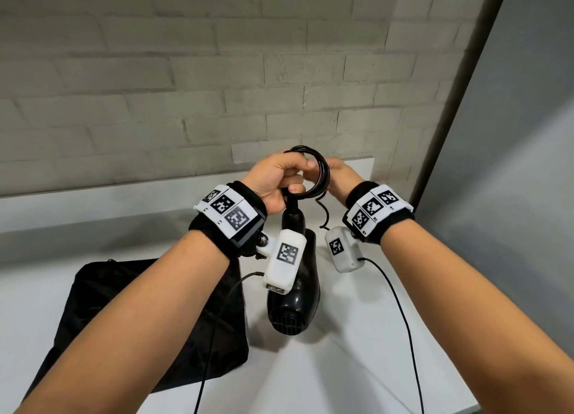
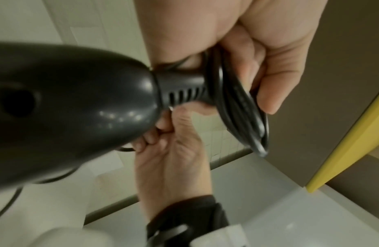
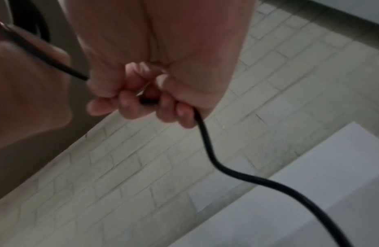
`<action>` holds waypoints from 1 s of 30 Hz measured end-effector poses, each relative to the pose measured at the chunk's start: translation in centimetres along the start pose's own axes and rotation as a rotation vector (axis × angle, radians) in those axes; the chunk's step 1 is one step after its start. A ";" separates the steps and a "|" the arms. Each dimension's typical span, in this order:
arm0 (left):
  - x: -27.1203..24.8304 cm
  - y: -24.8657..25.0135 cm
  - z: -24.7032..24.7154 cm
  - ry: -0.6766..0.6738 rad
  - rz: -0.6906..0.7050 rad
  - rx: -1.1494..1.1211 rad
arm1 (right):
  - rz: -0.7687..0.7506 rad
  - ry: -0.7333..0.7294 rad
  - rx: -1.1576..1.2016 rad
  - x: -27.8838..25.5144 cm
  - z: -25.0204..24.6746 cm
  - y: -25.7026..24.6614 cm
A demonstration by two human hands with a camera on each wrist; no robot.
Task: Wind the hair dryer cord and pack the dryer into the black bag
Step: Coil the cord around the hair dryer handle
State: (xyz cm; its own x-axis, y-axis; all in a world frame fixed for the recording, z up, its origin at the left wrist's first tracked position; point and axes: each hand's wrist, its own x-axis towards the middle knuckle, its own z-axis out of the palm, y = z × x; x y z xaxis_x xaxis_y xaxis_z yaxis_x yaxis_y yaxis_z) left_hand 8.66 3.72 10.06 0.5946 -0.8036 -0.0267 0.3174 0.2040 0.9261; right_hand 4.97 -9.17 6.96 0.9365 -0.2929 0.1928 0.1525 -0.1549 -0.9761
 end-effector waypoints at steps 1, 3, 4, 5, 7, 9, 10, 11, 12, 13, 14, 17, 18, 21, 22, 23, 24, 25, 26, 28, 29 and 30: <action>-0.1 0.0 0.1 0.003 -0.008 0.020 | -0.019 0.041 -0.038 0.3 -0.2 -0.4; -0.1 -0.2 0.0 -0.004 -0.035 0.016 | -0.043 0.123 -0.111 0.8 -0.5 -1.2; -0.1 -0.3 -0.2 0.000 -0.056 -0.001 | -0.047 0.155 -0.133 0.9 -0.7 -1.5; 0.0 -0.3 -0.2 0.002 -0.075 -0.014 | -0.050 0.184 -0.168 1.1 -0.9 -1.7; 0.2 -0.4 -0.1 0.003 -0.098 0.007 | -0.056 0.215 -0.253 1.1 -1.0 -2.1; 0.3 -0.6 0.1 0.006 -0.114 0.058 | -0.071 0.256 -0.274 0.9 -1.1 -2.6; 0.3 -0.7 0.2 0.004 -0.123 0.082 | -0.081 0.280 -0.281 0.9 -1.1 -2.9; 0.4 -0.8 0.4 0.002 -0.134 0.101 | -0.091 0.296 -0.289 0.9 -1.1 -3.1; 0.4 -0.8 0.5 -0.001 -0.147 0.117 | -0.102 0.303 -0.300 0.9 -1.1 -3.4; 0.4 -0.9 0.6 -0.004 -0.155 0.130 | -0.110 0.310 -0.311 0.9 -1.1 -3.7; 0.3 -0.9 0.7 -0.007 -0.158 0.142 | -0.120 0.320 -0.315 0.9 -1.0 -3.9; 0.3 -1.0 0.7 -0.026 -0.142 0.181 | -0.147 0.359 -0.299 0.9 -0.9 -4.5; 0.3 -1.0 0.6 -0.029 -0.142 0.189 | -0.156 0.374 -0.290 0.9 -0.8 -4.6; 0.6 -1.5 0.1 -0.005 -0.142 0.173 | -0.177 0.414 -0.273 0.9 -0.7 -4.2; 0.8 -1.6 -0.1 0.024 -0.131 0.147 | -0.179 0.426 -0.258 0.8 -0.7 -4.1; 1.0 -1.7 -0.4 0.063 -0.115 0.110 | -0.181 0.433 -0.242 0.6 -0.5 -3.9; 1.3 -1.7 -0.7 0.107 -0.097 0.065 | -0.188 0.430 -0.229 0.5 -0.4 -3.6; 1.5 -1.7 -1.0 0.145 -0.076 0.018 | -0.201 0.409 -0.223 0.2 -0.3 -3.3; 1.8 -1.5 -1.3 0.177 -0.056 -0.026 | -0.211 0.378 -0.226 -0.1 -0.1 -3.0; 2.2 -1.1 -1.7 0.233 -0.014 -0.083 | -0.209 0.293 -0.258 -0.8 0.3 -2.3; 2.4 -0.8 -1.9 0.264 0.005 -0.094 | -0.202 0.252 -0.293 -1.0 0.5 -1.9; 2.6 -0.7 -2.0 0.293 0.021 -0.089 | -0.192 0.224 -0.348 -1.3 0.7 -1.5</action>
State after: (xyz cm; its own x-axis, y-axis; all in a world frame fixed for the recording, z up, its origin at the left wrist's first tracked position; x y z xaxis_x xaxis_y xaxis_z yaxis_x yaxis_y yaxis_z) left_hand 11.44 2.62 8.62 0.7854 -0.6057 -0.1274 0.3586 0.2776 0.8913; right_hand 3.78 -7.87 8.15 0.8045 -0.4183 0.4216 0.1661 -0.5231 -0.8359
